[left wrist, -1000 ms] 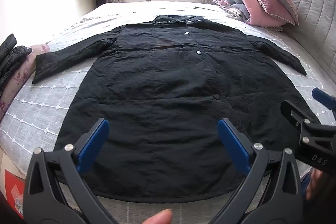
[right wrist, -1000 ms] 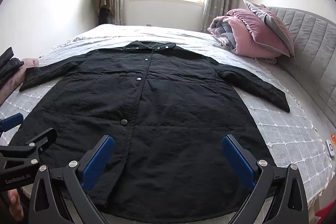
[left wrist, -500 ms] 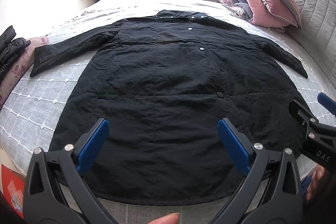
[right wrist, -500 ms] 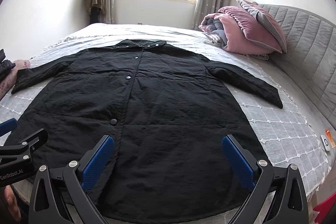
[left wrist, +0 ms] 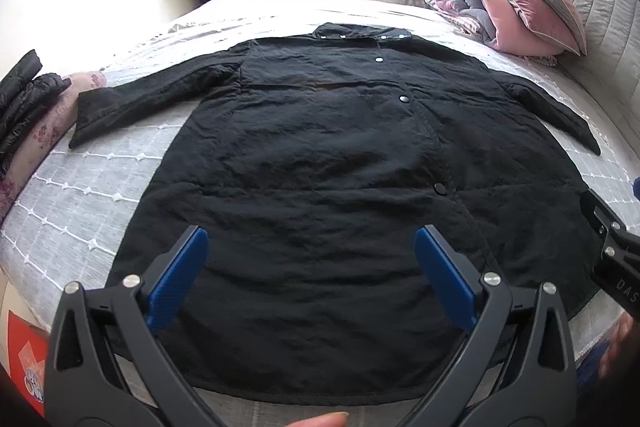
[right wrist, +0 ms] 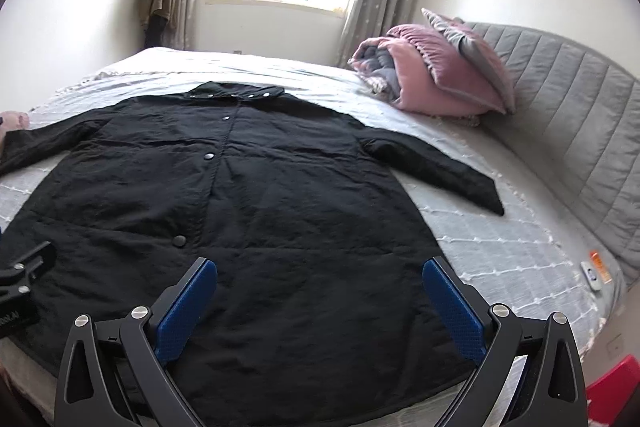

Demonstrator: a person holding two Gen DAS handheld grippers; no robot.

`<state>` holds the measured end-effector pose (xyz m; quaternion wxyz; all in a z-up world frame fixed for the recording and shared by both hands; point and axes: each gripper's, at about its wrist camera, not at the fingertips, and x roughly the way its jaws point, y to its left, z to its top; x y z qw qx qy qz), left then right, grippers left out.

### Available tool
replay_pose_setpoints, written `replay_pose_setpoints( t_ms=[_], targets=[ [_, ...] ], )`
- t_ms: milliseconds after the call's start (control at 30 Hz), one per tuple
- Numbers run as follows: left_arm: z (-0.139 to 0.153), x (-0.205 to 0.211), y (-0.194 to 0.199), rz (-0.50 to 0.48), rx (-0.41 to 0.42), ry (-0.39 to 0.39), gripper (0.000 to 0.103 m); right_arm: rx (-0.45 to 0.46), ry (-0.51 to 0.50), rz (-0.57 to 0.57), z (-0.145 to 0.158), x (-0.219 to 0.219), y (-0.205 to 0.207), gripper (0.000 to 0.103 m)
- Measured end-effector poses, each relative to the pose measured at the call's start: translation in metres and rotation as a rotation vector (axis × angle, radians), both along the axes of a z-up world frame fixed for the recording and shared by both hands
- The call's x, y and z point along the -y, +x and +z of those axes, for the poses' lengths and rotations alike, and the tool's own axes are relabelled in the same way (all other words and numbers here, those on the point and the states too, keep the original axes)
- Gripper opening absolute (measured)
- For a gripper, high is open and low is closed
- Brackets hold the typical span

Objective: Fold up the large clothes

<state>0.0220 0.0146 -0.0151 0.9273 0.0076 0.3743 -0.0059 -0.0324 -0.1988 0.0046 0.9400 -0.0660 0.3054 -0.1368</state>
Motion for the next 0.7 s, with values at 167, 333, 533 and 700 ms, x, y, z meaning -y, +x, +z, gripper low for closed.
replay_pose_setpoints(
  t_ms=[167, 333, 533, 700],
  targets=[
    [-0.002, -0.013, 0.007, 0.026, -0.013, -0.015, 0.103, -0.026, -0.017, -0.005, -0.006, 0.001, 0.006, 0.103],
    [-0.003, -0.030, 0.010, 0.051, -0.014, -0.025, 0.103, -0.035, -0.002, -0.017, -0.008, 0.007, 0.008, 0.103],
    [-0.003, -0.047, 0.008, 0.069, -0.031, -0.043, 0.103, -0.030, 0.032, -0.019, -0.006, 0.009, 0.006, 0.103],
    [0.001, -0.057, 0.001, 0.077, -0.027, -0.051, 0.103, -0.039, 0.035, -0.010, -0.008, 0.009, 0.006, 0.103]
  ],
)
